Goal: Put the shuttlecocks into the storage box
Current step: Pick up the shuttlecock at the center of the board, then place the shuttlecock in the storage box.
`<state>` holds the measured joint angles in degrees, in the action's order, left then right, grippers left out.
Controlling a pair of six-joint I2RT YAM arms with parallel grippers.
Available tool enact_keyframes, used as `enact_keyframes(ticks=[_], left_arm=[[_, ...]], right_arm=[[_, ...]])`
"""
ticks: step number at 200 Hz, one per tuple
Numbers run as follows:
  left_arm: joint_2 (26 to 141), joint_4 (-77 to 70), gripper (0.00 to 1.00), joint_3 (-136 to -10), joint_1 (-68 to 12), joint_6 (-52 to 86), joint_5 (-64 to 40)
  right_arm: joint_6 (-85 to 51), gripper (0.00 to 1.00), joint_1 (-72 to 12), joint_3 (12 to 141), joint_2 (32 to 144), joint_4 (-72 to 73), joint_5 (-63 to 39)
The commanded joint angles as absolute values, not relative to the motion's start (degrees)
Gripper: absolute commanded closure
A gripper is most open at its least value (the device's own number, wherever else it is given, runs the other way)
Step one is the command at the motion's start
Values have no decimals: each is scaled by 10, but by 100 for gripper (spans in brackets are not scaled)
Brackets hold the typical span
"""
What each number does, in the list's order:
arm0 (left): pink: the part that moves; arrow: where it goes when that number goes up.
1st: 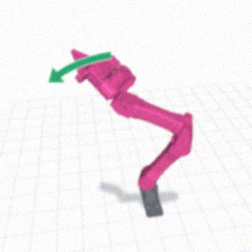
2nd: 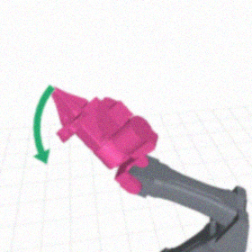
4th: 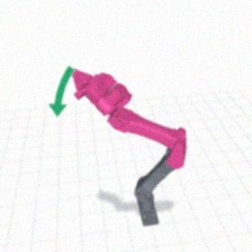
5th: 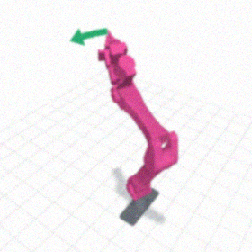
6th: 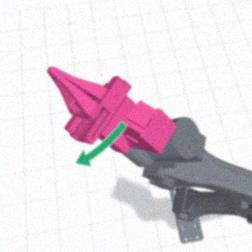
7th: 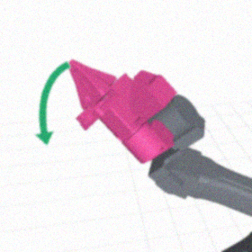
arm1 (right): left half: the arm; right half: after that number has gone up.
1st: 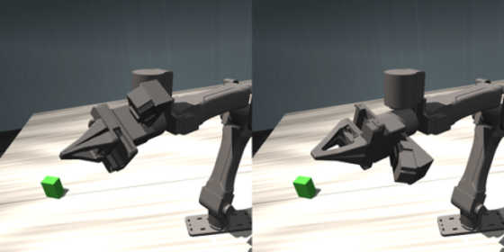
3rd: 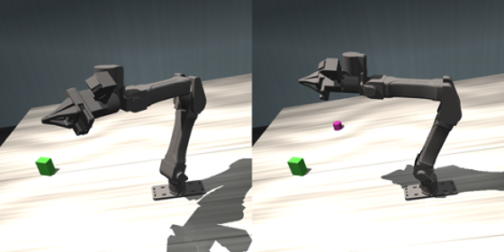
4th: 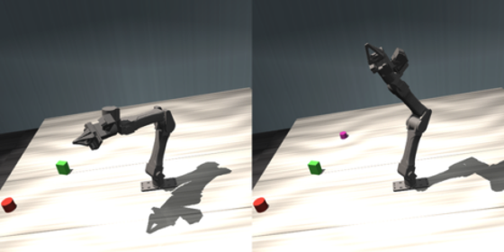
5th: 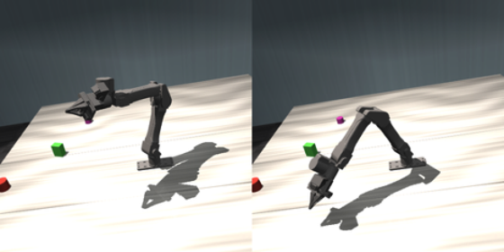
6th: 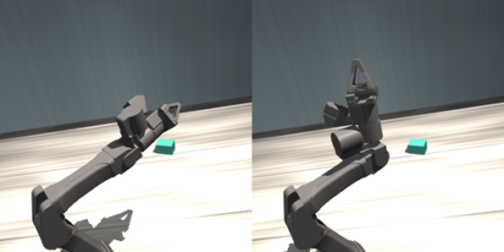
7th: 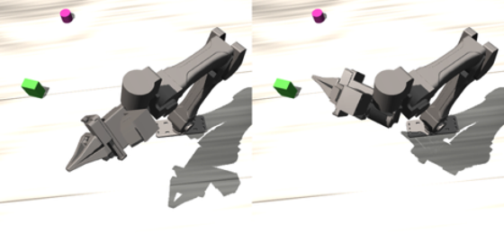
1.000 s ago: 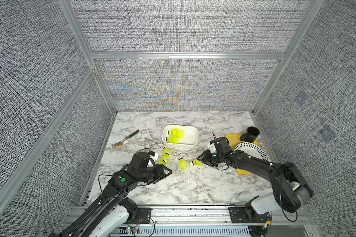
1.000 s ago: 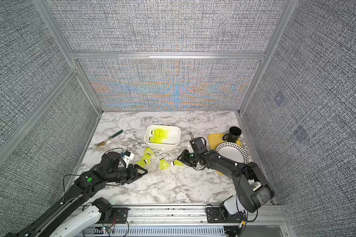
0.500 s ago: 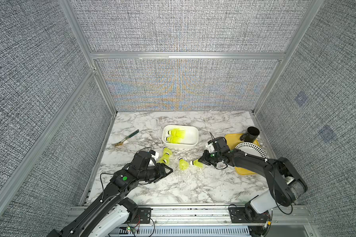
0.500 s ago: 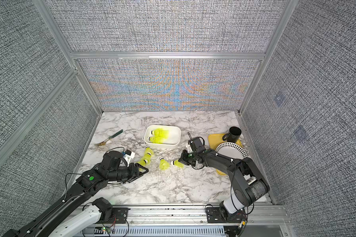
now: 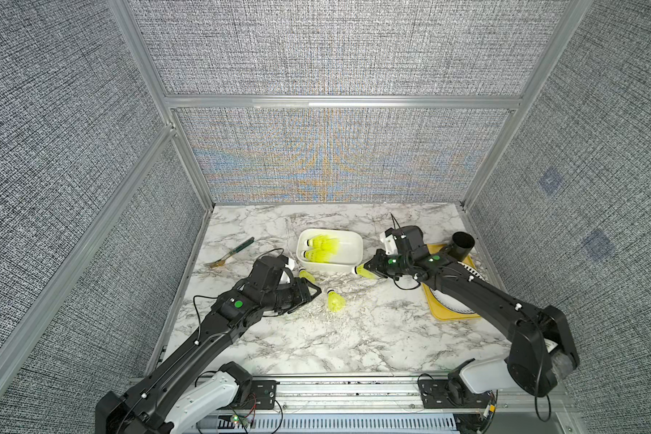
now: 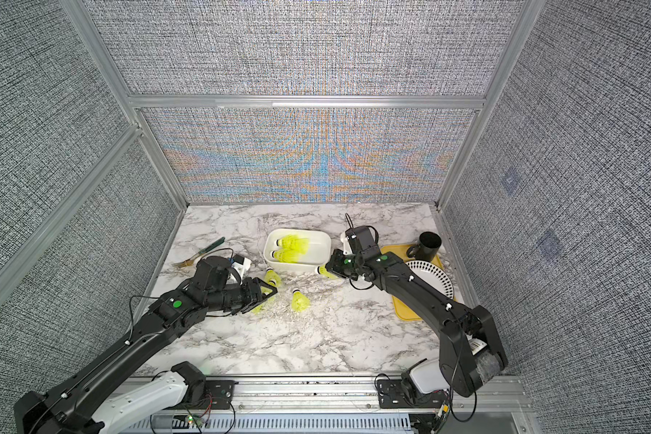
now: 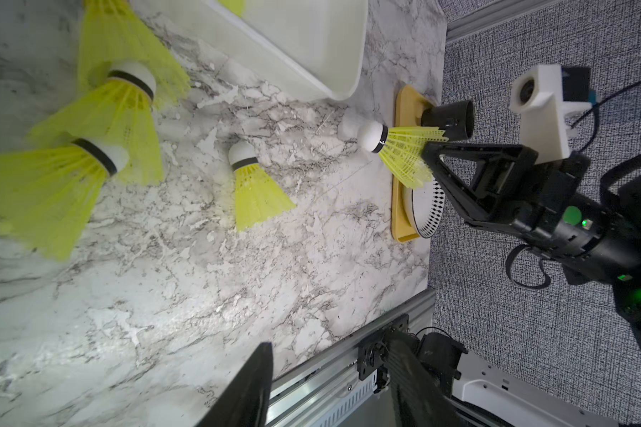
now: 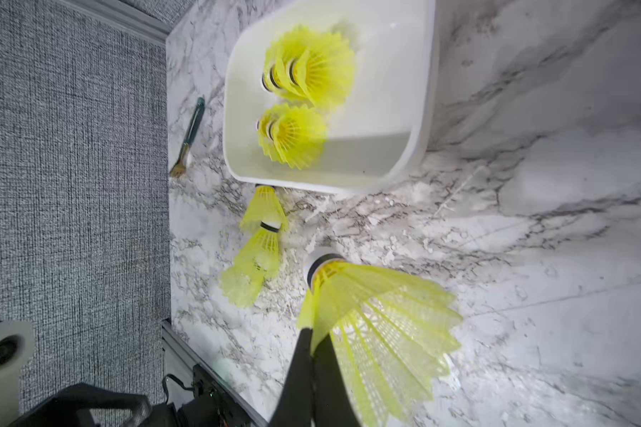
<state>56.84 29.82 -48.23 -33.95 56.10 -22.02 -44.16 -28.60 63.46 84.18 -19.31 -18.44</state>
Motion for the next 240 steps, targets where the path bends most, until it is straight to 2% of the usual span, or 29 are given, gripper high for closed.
enact_keyframes(ticks=[1, 45, 86, 240], left_arm=[[606, 306, 46, -518, -324, 526, -204], [653, 309, 46, -559, -274, 501, -207], [677, 307, 46, -576, -252, 485, -209], [708, 306, 46, -566, -246, 468, -228]], right_arm=[[-424, 100, -287, 686, 884, -206, -170], [-404, 100, -287, 801, 1001, -203, -180], [-396, 100, -295, 857, 1070, -197, -198], [-443, 100, -313, 876, 1186, -104, -244]])
